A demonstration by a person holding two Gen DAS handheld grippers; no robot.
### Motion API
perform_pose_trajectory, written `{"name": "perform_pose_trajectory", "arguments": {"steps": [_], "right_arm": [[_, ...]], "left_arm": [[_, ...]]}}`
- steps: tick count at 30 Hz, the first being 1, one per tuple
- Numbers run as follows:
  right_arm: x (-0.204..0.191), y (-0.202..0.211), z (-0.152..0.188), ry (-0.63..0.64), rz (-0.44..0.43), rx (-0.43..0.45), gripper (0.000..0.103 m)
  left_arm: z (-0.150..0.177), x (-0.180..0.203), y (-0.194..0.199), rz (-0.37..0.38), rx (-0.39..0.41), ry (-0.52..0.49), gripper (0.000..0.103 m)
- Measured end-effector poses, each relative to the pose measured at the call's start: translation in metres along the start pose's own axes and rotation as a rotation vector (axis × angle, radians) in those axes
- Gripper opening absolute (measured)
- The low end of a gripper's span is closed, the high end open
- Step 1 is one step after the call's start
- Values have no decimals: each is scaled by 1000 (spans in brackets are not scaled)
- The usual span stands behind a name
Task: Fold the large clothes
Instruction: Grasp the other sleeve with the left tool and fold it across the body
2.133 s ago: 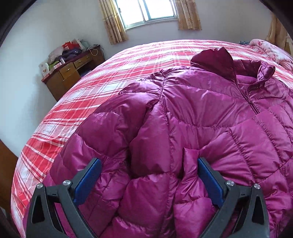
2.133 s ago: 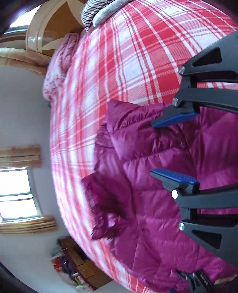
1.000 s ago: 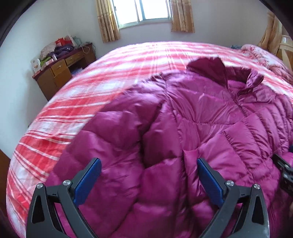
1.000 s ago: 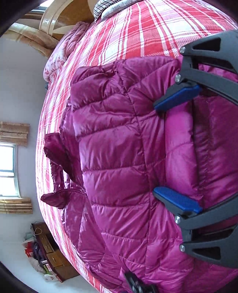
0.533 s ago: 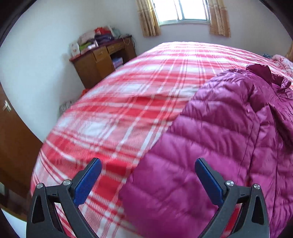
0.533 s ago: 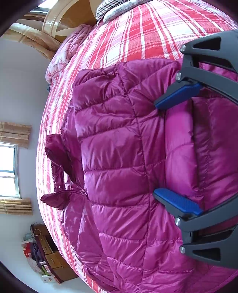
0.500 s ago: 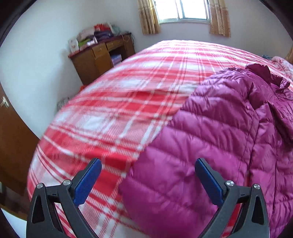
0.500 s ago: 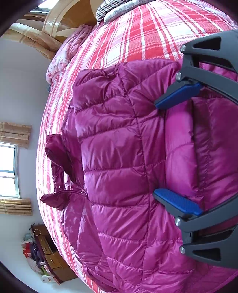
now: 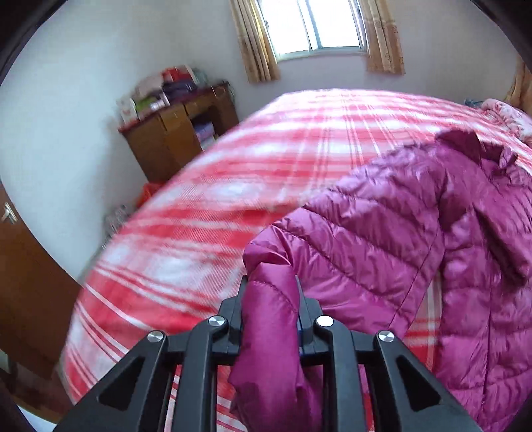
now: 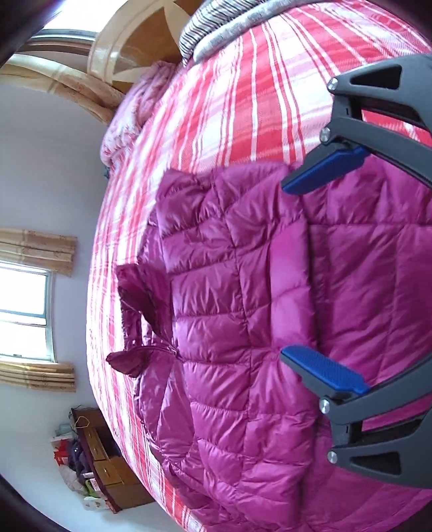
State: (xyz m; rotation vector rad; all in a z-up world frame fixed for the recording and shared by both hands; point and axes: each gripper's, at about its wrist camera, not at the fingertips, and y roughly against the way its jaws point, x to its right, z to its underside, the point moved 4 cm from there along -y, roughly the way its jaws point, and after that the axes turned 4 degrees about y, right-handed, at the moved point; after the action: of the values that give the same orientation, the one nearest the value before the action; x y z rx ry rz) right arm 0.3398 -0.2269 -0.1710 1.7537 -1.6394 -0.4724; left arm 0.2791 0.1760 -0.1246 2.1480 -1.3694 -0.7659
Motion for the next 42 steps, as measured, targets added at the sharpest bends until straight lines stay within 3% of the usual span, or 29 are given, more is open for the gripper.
{"name": "perform_pose_trajectory", "arguments": {"steps": [4, 8, 19, 25, 33, 42], "right_arm": [[11, -2, 11, 6, 24, -33, 94], [30, 0, 25, -44, 7, -59, 94], [65, 1, 59, -187, -52, -44, 94], [72, -3, 64, -253, -94, -35, 94], [72, -1, 68, -257, -104, -18, 96], [71, 2, 71, -261, -89, 3, 96]], "left_arm": [[-39, 6, 34, -27, 116, -50, 20], [-68, 34, 61, 18, 182, -102, 20], [-101, 171, 115, 204, 270, -270, 18], [-92, 253, 122, 268, 269, -402, 18], [-52, 346, 101, 319, 207, -509, 18], [-38, 386, 68, 325, 154, -504, 18]]}}
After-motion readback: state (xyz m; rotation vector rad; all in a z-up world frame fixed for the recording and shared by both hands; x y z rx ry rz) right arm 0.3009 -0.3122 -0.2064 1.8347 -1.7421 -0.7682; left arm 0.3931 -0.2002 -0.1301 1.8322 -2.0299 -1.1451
